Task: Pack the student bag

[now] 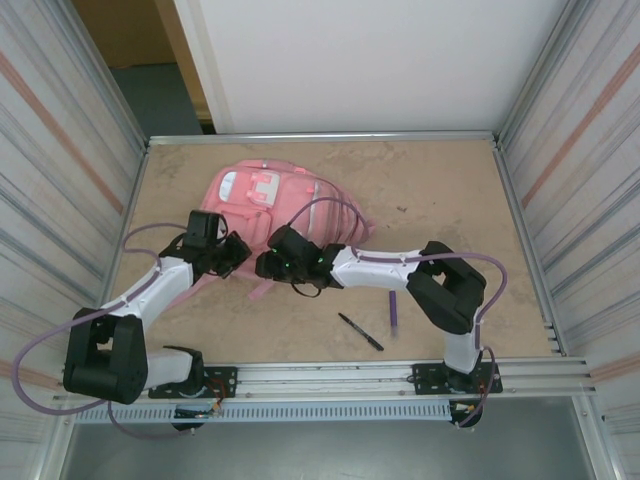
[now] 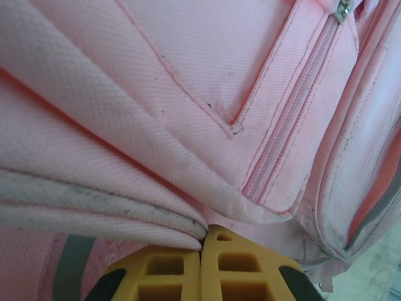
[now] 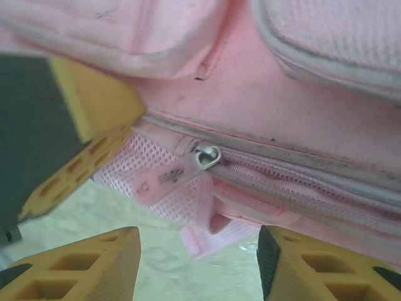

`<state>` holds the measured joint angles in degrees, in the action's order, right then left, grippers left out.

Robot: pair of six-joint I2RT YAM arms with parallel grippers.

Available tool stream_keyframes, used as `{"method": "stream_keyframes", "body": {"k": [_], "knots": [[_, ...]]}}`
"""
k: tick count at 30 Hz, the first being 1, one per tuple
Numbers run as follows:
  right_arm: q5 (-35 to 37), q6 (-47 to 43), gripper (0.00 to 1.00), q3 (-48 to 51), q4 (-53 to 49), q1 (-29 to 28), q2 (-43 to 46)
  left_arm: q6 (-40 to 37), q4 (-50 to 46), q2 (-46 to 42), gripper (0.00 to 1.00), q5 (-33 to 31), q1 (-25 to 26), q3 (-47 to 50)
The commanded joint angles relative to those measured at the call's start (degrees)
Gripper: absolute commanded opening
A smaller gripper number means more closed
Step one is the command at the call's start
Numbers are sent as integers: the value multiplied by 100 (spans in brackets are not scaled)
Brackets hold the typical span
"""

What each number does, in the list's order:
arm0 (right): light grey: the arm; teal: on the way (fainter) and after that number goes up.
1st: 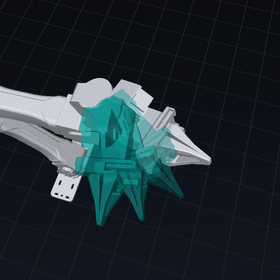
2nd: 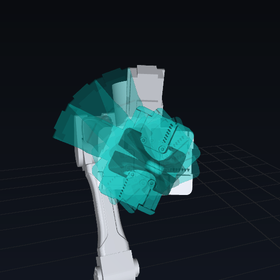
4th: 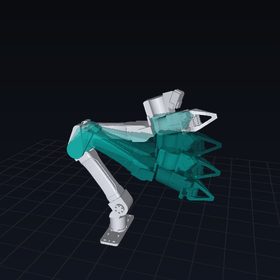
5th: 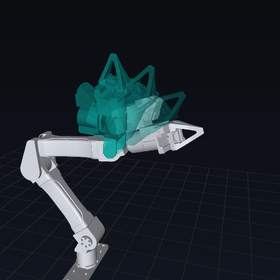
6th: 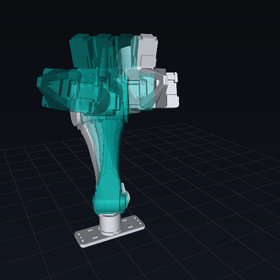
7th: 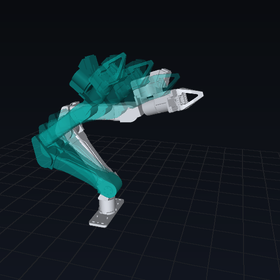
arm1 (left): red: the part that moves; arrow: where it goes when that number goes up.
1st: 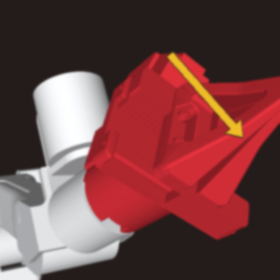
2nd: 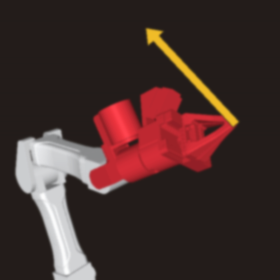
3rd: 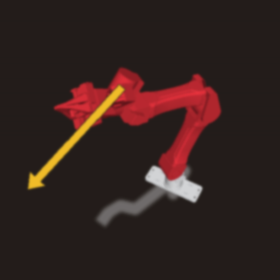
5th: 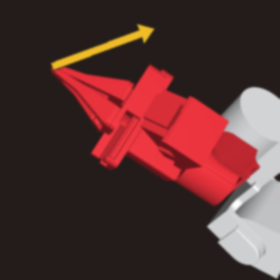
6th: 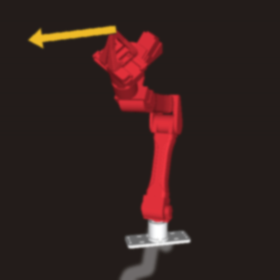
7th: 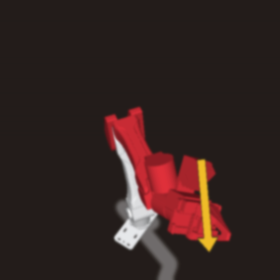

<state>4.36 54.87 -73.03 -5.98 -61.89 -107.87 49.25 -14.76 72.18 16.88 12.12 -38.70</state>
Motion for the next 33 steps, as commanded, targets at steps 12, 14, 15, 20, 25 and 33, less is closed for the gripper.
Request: {"method": "stream_keyframes", "body": {"k": [12,14,15,20,25,33], "knots": [[1012,-5565,51,-537,-977,-259,27,97,20,-152,0,881,2,-99],[1047,-6523,51,-123,-476,-285,149,53,-10,-130,0,995,1,-152],[970,-6929,51,56,-241,-277,230,17,-70,-127,0,1022,-7,-181],[374,-8622,51,657,489,-134,532,15,-80,-184,0,1029,1,-128],[-186,-9398,52,1201,1341,232,852,86,-107,-216,0,1038,0,-80],[-1225,-9824,51,1083,1953,450,628,159,-67,-292,0,1128,-3,-41]]}}
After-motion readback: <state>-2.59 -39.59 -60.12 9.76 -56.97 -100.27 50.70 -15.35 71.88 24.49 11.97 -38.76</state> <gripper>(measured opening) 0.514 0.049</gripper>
